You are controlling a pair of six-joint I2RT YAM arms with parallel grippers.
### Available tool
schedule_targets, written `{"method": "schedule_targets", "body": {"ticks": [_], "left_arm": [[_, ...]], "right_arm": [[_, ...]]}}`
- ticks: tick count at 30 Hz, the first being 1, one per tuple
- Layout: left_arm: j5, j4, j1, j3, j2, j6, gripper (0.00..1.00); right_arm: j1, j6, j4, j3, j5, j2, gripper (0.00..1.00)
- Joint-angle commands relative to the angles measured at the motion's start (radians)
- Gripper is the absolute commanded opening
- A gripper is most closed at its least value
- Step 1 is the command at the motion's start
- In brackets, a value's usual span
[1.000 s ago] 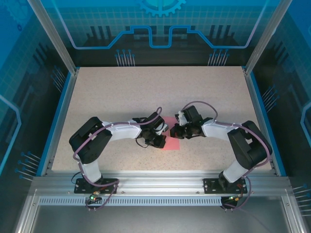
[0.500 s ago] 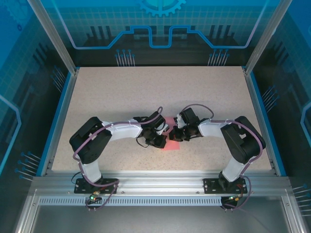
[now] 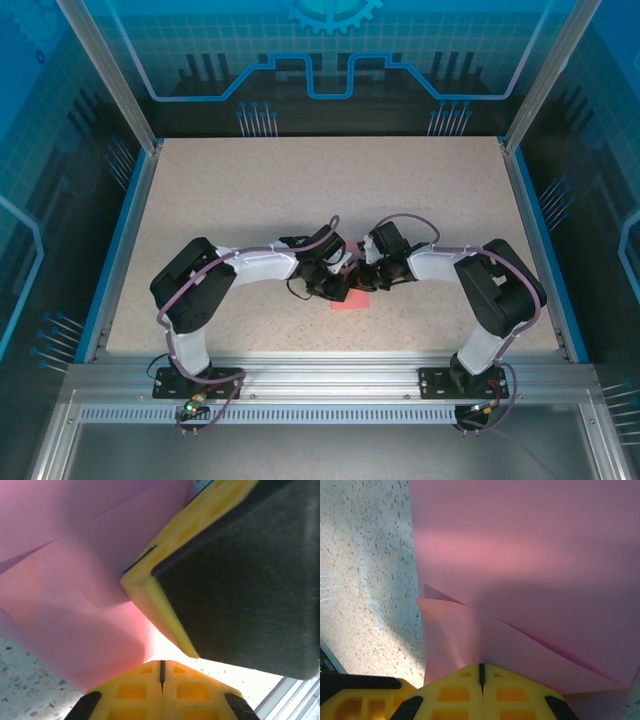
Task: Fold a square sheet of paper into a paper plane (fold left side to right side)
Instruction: Fold the triangle a second time at the center of the table.
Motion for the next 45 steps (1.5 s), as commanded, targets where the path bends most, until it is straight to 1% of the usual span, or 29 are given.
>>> {"method": "schedule_targets", "body": {"ticks": [1, 7, 12, 28, 34, 38, 39, 42, 44, 45], "left_arm": [[0.02, -0.004, -0.001, 0.023, 0.022, -0.016, 0.05], [-0.002, -0.02, 0.008, -0.026, 0.001, -0.018, 0.05], [0.003, -0.012, 0.017, -0.091, -0.037, -0.038, 0.05], [0.001, -0.013, 0.034, -0.196, -0.12, -0.072, 0.05], [-0.019, -0.024, 0.046, -0.217, -0.143, -0.07, 0.05], [-0.017, -0.018, 0.056, -0.225, -0.166, -0.068, 0.05], [-0.013, -0.015, 0.058, -0.224, -0.18, -0.068, 0.06], [0.003, -0.008, 0.075, -0.218, -0.224, -0.066, 0.12], [0.014, 0.006, 0.095, -0.211, -0.254, -0.072, 0.19], [0.019, 0.017, 0.107, -0.207, -0.266, -0.076, 0.26]], "right_arm": [[0.009, -0.015, -0.087, -0.004, 0.053, 0.03, 0.0], [0.001, -0.024, -0.112, 0.002, 0.061, 0.037, 0.0], [-0.008, -0.03, -0.13, 0.004, 0.065, 0.043, 0.0], [-0.03, -0.056, -0.164, 0.014, 0.08, 0.061, 0.0], [-0.032, -0.057, -0.155, 0.016, 0.074, 0.053, 0.0], [-0.033, -0.046, -0.108, 0.008, 0.052, 0.027, 0.01], [-0.033, -0.044, -0.092, 0.008, 0.045, 0.015, 0.02], [-0.033, -0.038, -0.062, 0.011, 0.049, -0.031, 0.07], [-0.032, -0.039, -0.056, 0.017, 0.068, -0.068, 0.13], [-0.033, -0.042, -0.055, 0.019, 0.082, -0.087, 0.16]]}}
